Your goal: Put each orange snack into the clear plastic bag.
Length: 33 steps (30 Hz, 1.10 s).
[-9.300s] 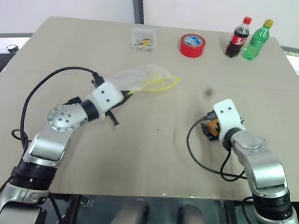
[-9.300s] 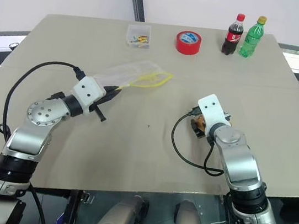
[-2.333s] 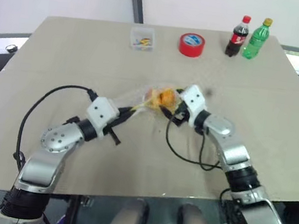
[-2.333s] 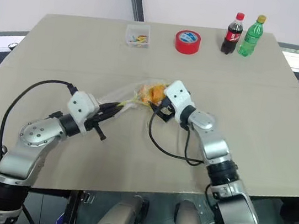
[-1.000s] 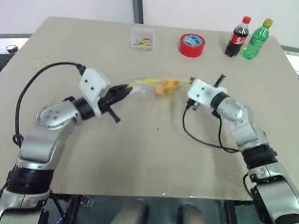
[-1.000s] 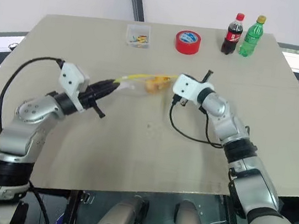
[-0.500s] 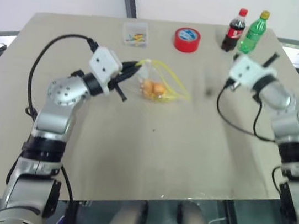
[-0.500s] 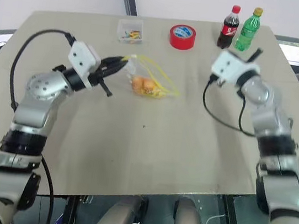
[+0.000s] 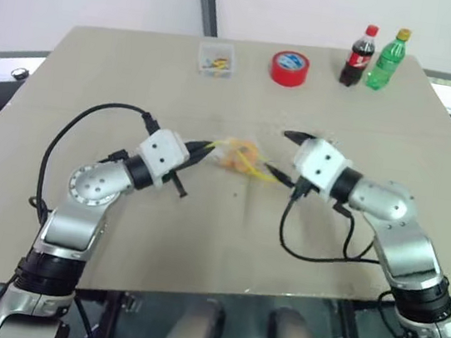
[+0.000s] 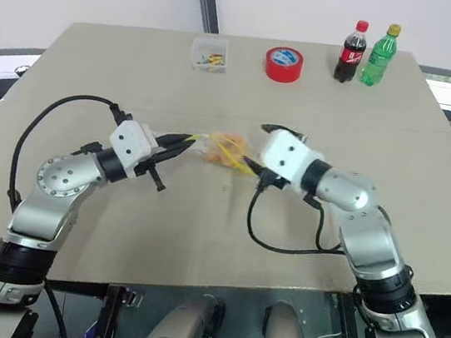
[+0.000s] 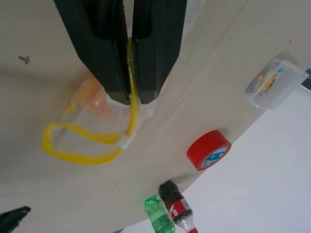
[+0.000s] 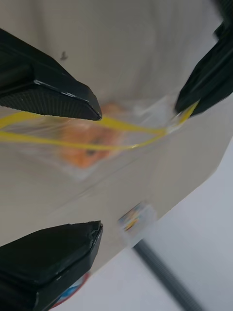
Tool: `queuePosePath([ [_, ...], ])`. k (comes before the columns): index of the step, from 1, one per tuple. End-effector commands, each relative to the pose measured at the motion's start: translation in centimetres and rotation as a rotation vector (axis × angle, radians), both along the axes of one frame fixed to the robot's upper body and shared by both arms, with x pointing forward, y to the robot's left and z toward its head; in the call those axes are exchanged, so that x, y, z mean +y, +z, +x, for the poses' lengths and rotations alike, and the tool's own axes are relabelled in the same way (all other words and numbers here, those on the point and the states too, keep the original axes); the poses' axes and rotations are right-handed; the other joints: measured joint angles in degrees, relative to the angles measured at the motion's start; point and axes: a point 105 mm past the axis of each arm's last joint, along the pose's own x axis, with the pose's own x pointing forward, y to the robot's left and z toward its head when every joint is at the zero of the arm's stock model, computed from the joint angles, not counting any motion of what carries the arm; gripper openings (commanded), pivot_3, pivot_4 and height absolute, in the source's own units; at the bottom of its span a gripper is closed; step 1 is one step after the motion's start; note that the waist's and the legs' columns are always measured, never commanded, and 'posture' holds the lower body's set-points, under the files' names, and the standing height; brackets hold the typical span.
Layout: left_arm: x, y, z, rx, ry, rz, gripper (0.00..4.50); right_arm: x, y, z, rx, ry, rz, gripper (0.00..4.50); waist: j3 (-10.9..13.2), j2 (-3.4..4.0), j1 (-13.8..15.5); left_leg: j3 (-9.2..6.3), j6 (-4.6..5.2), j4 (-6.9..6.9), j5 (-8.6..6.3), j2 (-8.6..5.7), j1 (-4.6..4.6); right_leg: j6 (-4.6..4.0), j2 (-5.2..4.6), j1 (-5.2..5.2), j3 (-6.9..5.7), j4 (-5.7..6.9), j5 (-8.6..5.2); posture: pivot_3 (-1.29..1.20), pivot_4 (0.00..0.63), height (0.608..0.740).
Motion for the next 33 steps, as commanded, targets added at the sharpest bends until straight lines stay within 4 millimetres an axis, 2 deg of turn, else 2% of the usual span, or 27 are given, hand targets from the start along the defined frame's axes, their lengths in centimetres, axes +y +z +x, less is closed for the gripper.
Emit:
queuePosePath([
  [1, -0.8, 1.0, -0.5, -0.061, -0.034, 0.022, 0.00, 2.1, 0.9, -0.1, -0.103, 0.077, -0.047, 3.39, 0.00, 0.00, -0.04, -0.01, -0.03, -0.02, 0.02, 0.01, 0.00, 0.00, 0.01, 0.00, -0.01, -0.05, 0.00, 0.00, 0.150, 0.740],
  [5, -1.0, 0.9, -0.6, -0.068, -0.037, 0.030, 0.00, 4.1, 0.7, 0.1, -0.158, 0.142, -0.100, 3.39, 0.00, -0.01, -0.08, -0.05, -0.04, -0.09, 0.02, 0.01, -0.16, 0.00, 0.01, -0.06, -0.05, -0.18, 0.00, 0.00, 0.150, 0.740],
  [10, -1.1, 0.9, -0.8, -0.078, -0.039, 0.041, 0.00, 5.6, 0.5, 0.6, -0.159, 0.177, -0.109, 3.39, 0.00, 0.00, -0.24, -0.05, -0.05, -0.11, 0.02, 0.02, -0.20, -0.01, 0.02, -0.12, -0.05, -0.17, 0.00, 0.00, 0.150, 0.740],
  [13, -1.2, 0.9, -1.0, -0.085, -0.041, 0.048, 0.00, 6.2, 0.5, 1.0, -0.170, 0.183, -0.111, 2.53, 0.00, 0.00, -0.24, -0.05, -0.04, -0.11, 0.02, 0.02, -0.20, -0.01, 0.02, -0.11, -0.04, -0.17, 0.00, 0.00, 0.150, 0.740],
  [22, -1.1, 0.8, -1.3, -0.094, -0.025, 0.042, 0.00, 6.8, 0.3, 1.3, -0.213, 0.206, -0.149, 2.53, 0.00, 0.00, -0.31, -0.06, -0.05, -0.11, 0.02, 0.02, -0.20, -0.01, 0.03, -0.12, -0.05, -0.17, 0.00, 0.00, 0.150, 0.740],
  [24, -1.0, 0.9, -1.3, -0.094, -0.020, 0.036, 0.00, 6.8, 0.3, 1.3, -0.216, 0.208, -0.151, 1.98, 0.00, 0.00, -0.32, -0.06, -0.05, -0.12, 0.02, 0.02, -0.20, -0.01, 0.03, -0.12, -0.05, -0.17, 0.00, 0.00, 0.150, 0.740],
  [26, -1.0, 1.0, -1.2, -0.094, -0.015, 0.030, 0.00, 6.9, 0.3, 1.2, -0.226, 0.211, -0.155, 1.73, 0.00, 0.00, -0.31, -0.05, -0.05, -0.12, 0.02, 0.02, -0.20, -0.01, 0.03, -0.12, -0.04, -0.17, 0.00, 0.00, 0.150, 0.740],
  [27, -1.0, 1.0, -1.2, -0.093, -0.013, 0.029, 0.00, 6.9, 0.4, 1.2, -0.229, 0.211, -0.156, 1.27, 0.00, 0.00, -0.32, -0.06, -0.05, -0.12, 0.02, 0.02, -0.20, -0.01, 0.03, -0.12, -0.05, -0.17, 0.00, 0.00, 0.150, 0.740],
  [33, -0.7, 1.0, -1.3, -0.092, -0.006, 0.027, 0.00, 6.8, 0.2, 1.3, -0.239, 0.207, -0.167, 1.27, 0.00, 0.00, -0.31, -0.06, -0.05, -0.12, 0.02, 0.02, -0.20, -0.01, 0.04, -0.12, -0.05, -0.17, 0.00, 0.00, 0.150, 0.740],
])
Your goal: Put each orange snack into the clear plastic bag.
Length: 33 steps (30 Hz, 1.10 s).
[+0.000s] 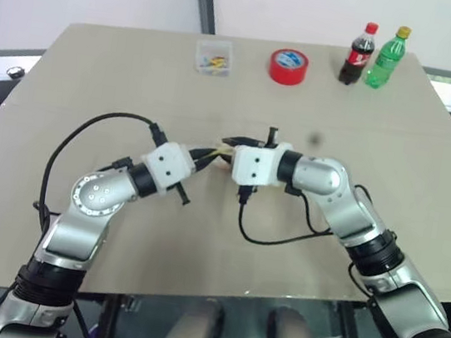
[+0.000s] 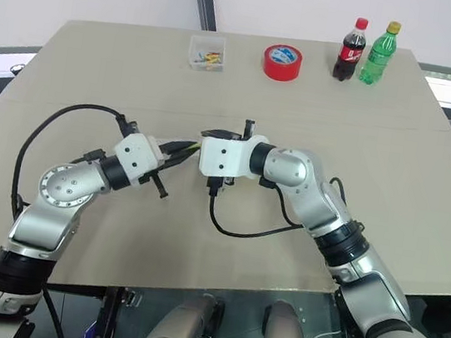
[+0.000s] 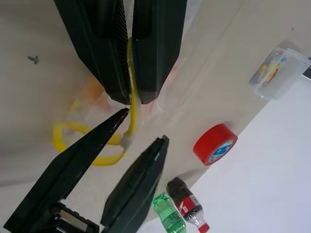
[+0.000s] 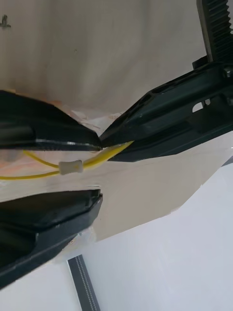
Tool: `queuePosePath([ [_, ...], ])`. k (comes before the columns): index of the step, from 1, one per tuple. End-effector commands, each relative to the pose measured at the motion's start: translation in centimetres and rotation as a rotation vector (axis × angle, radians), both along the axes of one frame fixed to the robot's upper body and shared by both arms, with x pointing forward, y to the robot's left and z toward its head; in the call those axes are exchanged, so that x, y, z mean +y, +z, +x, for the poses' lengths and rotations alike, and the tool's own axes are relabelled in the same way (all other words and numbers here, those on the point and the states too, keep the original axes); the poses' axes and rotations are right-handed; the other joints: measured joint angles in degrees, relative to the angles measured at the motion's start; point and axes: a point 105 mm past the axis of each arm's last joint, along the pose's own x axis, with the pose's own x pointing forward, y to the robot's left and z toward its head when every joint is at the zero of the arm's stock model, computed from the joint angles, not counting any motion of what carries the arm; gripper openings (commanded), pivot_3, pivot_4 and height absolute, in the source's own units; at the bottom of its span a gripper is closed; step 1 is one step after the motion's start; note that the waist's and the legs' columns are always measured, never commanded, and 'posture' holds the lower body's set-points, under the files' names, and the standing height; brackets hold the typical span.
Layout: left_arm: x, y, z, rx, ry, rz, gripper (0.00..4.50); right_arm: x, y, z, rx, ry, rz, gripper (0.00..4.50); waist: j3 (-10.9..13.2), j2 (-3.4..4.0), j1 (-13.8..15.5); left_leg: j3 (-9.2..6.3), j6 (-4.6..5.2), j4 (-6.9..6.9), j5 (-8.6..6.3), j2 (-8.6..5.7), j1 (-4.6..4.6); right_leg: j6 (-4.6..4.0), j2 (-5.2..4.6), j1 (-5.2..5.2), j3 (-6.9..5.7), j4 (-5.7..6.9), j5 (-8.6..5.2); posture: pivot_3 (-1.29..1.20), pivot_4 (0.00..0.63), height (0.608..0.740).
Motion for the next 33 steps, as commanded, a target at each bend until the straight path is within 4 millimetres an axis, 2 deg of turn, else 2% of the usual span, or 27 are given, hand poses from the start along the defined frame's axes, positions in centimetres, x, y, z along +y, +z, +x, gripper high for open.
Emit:
queuePosePath([
  [1, 0.1, 1.5, -0.4, -0.060, 0.004, -0.013, 0.00, 0.3, 1.3, -0.3, -0.053, 0.021, 0.016, 1.27, 0.00, 0.00, 0.00, 0.00, 0.00, 0.00, 0.00, 0.00, 0.00, 0.00, 0.00, 0.00, 0.00, 0.00, 0.00, 0.00, 0.150, 0.740],
  [4, 0.2, 1.5, -0.3, -0.059, 0.005, -0.015, 0.00, 0.3, 1.4, -0.2, -0.053, 0.016, 0.018, 1.27, 0.00, 0.00, 0.00, 0.00, 0.00, 0.00, 0.00, 0.00, 0.00, 0.00, 0.00, 0.00, 0.00, 0.00, 0.00, 0.00, 0.150, 0.740],
  [6, 0.2, 1.5, -0.3, -0.058, 0.006, -0.017, 0.00, 0.2, 1.3, -0.2, -0.051, 0.010, 0.019, 0.76, 0.00, 0.00, -0.01, 0.00, 0.00, 0.00, 0.00, 0.00, 0.00, 0.00, 0.00, 0.00, 0.00, 0.00, 0.00, 0.00, 0.150, 0.740],
  [8, 0.2, 1.5, -0.3, -0.058, 0.007, -0.018, 0.00, 0.2, 1.3, -0.1, -0.050, 0.007, 0.019, 0.02, 0.00, 0.00, -0.01, 0.00, 0.00, 0.00, 0.00, 0.00, 0.00, 0.00, 0.00, 0.00, 0.00, 0.00, 0.00, 0.00, 0.150, 0.740],
  [18, 0.5, 2.0, -0.2, -0.073, 0.006, -0.029, 0.00, -0.9, 1.1, 0.9, -0.045, -0.051, 0.026, 0.02, 0.00, 0.00, -0.01, 0.00, 0.00, -0.01, 0.00, 0.00, 0.00, 0.00, 0.00, 0.00, 0.00, 0.00, 0.00, 0.00, 0.150, 0.740],
  [33, 1.3, 3.9, -0.3, -0.158, 0.024, -0.044, 0.00, -6.4, 1.1, 4.6, -0.046, -0.298, 0.009, 0.02, 0.00, 0.00, -0.07, 0.01, 0.00, -0.02, 0.00, 0.00, 0.00, 0.00, 0.00, 0.00, 0.01, -0.01, 0.00, 0.00, 0.150, 0.740],
])
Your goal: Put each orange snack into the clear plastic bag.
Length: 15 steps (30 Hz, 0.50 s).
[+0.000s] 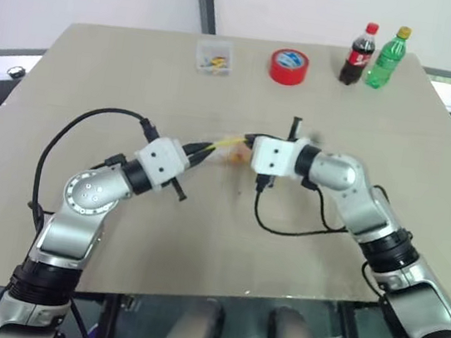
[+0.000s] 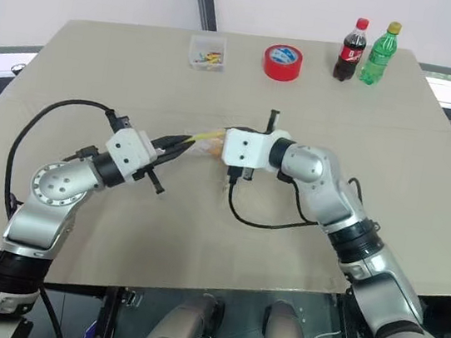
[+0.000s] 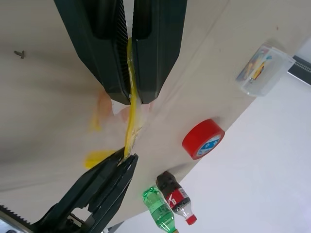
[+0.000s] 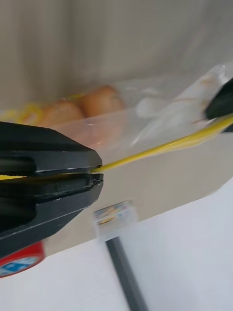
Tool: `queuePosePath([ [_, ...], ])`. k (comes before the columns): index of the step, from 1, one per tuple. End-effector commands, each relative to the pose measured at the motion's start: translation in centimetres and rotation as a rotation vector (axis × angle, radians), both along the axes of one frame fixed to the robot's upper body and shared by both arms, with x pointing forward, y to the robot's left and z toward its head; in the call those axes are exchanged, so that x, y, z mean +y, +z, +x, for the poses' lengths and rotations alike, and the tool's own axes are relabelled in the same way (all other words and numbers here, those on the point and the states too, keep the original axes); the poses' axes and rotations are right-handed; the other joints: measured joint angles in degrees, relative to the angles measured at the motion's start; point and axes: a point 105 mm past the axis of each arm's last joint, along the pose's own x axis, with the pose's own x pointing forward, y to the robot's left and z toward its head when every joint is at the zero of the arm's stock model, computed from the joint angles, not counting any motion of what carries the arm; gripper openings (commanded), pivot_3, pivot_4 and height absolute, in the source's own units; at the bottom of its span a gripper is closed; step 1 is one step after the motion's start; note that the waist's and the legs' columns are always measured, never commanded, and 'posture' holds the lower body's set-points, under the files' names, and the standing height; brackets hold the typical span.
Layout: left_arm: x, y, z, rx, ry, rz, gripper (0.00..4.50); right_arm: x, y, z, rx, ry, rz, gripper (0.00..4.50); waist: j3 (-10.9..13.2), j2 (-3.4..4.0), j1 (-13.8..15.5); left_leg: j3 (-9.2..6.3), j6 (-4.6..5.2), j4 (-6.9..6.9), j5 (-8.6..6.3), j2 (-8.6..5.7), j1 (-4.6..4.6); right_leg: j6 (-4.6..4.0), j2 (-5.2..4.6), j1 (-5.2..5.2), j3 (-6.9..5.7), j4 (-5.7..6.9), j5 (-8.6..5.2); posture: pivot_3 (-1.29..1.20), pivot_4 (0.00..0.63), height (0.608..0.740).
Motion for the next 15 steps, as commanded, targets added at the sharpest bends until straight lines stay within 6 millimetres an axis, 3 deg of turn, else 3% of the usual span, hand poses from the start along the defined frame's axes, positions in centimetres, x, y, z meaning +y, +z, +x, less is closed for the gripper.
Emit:
queuePosePath([
  [1, 0.9, 2.9, -0.3, -0.117, 0.026, -0.024, 0.00, -2.7, 1.0, 1.7, -0.032, -0.129, 0.024, 0.02, 0.00, 0.00, -0.04, 0.00, 0.00, 0.00, 0.00, 0.01, 0.00, 0.00, 0.00, 0.00, 0.00, 0.00, 0.00, 0.00, 0.150, 0.740],
  [15, 2.2, 4.5, 0.7, -0.166, 0.069, -0.047, 0.00, -6.9, 2.4, 4.5, -0.093, -0.333, 0.044, 0.02, 0.00, 0.00, 0.02, 0.00, 0.00, -0.02, 0.00, 0.00, -0.01, 0.00, 0.00, 0.00, 0.00, -0.01, 0.00, 0.00, 0.150, 0.740],
])
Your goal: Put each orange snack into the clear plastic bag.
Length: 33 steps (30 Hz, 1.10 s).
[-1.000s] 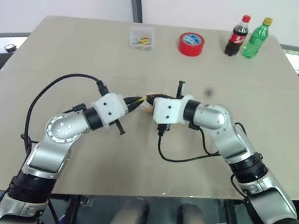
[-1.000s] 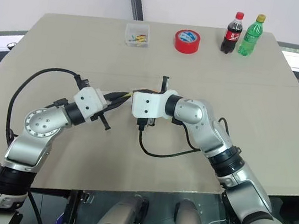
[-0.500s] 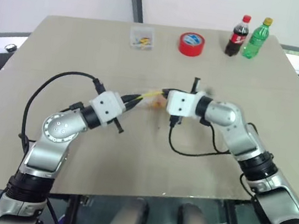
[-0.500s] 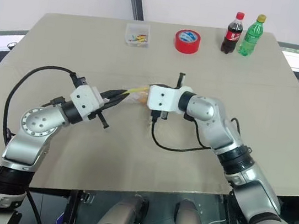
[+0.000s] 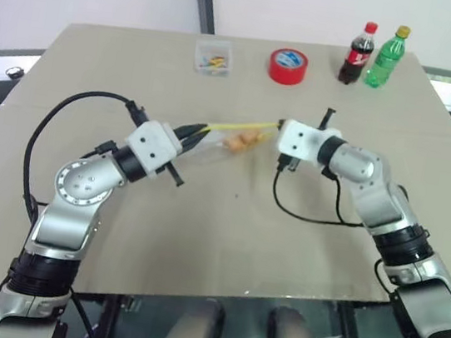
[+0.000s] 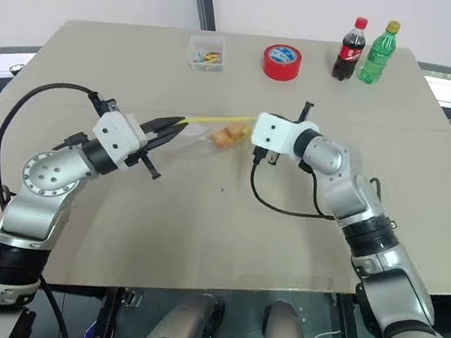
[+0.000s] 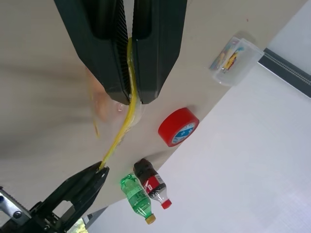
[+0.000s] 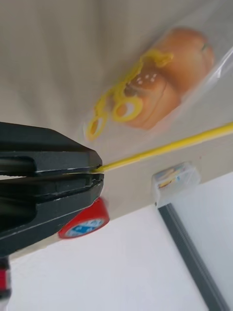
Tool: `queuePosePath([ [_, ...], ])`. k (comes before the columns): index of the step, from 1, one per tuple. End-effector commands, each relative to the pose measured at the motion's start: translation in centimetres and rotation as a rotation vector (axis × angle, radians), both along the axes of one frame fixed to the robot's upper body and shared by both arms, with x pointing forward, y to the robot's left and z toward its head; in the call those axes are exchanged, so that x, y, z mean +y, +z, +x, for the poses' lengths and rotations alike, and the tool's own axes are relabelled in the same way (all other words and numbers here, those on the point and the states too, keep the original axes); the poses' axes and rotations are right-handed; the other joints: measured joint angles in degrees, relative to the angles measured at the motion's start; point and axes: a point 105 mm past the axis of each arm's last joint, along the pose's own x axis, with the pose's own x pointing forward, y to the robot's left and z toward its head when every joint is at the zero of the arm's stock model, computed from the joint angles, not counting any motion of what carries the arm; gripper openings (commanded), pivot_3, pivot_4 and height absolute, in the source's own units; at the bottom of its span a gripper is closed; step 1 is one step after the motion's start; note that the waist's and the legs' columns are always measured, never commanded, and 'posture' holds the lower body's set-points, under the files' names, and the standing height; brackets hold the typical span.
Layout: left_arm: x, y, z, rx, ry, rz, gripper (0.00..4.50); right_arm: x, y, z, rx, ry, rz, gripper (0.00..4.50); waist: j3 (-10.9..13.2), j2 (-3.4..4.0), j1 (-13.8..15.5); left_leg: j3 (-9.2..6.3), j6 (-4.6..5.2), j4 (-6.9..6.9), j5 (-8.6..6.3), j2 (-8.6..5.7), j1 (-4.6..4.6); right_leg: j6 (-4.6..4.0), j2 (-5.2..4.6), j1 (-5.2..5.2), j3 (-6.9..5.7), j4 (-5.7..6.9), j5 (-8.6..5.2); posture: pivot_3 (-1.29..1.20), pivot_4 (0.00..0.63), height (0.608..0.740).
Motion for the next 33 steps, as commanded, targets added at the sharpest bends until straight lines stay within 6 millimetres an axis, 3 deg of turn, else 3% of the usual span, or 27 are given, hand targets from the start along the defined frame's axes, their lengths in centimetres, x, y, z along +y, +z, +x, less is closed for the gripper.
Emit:
queuePosePath([
  [1, 1.4, 2.1, 0.0, -0.079, 0.033, -0.014, 0.00, -2.8, 1.6, 1.2, -0.047, -0.105, 0.023, 0.02, 0.00, 0.00, 0.00, 0.01, 0.00, 0.00, 0.00, 0.00, 0.00, 0.00, 0.00, 0.00, 0.01, 0.00, 0.00, 0.00, 0.150, 0.740],
  [11, 1.5, 2.3, 0.4, -0.082, 0.033, -0.017, 0.00, -4.5, 1.5, 2.0, -0.053, -0.166, 0.025, 0.02, 0.00, 0.00, -0.04, 0.01, 0.00, 0.00, 0.00, 0.00, -0.01, 0.00, -0.01, 0.00, 0.01, -0.01, 0.00, 0.00, 0.150, 0.740],
  [15, 1.5, 2.6, 1.5, -0.061, 0.050, -0.045, 0.00, -5.0, 2.1, 2.5, -0.071, -0.191, 0.040, 0.02, 0.00, 0.00, 0.00, 0.01, 0.00, 0.00, 0.00, 0.00, -0.01, 0.00, 0.00, 0.00, 0.01, -0.01, 0.00, 0.00, 0.150, 0.740],
  [22, 0.6, 6.0, 5.4, -0.089, 0.055, -0.096, 0.00, -7.6, 6.8, 4.8, -0.204, -0.290, 0.055, 0.02, 0.02, -0.03, 0.11, -0.05, 0.00, 0.06, 0.01, -0.05, -0.08, 0.00, -0.01, 0.00, -0.08, -0.01, 0.00, 0.00, 0.150, 0.740],
  [27, 0.1, 7.3, 6.3, -0.120, 0.022, -0.085, 0.00, -9.7, 9.6, 4.7, -0.283, -0.326, 0.058, 0.02, 0.02, -0.03, -0.35, 0.01, 0.00, -0.07, 0.01, -0.05, -0.16, 0.01, -0.03, -0.13, 0.01, -0.10, 0.00, 0.00, 0.150, 0.740],
  [29, -0.3, 6.5, 5.9, -0.110, -0.005, -0.062, 0.00, -10.3, 9.4, 3.9, -0.272, -0.322, 0.061, 0.02, 0.01, -0.04, -0.43, 0.06, 0.00, -0.13, 0.01, -0.04, -0.20, 0.01, -0.03, -0.23, 0.07, -0.11, 0.00, 0.00, 0.150, 0.740],
  [33, -1.3, 1.8, 4.0, -0.023, -0.073, 0.045, 0.00, -10.0, 5.3, 0.7, -0.130, -0.261, 0.035, 0.02, -0.02, -0.02, -0.35, 0.07, 0.00, -0.07, 0.01, -0.01, -0.56, 0.01, -0.02, -0.60, 0.09, -0.08, 0.00, 0.00, 0.150, 0.740],
])
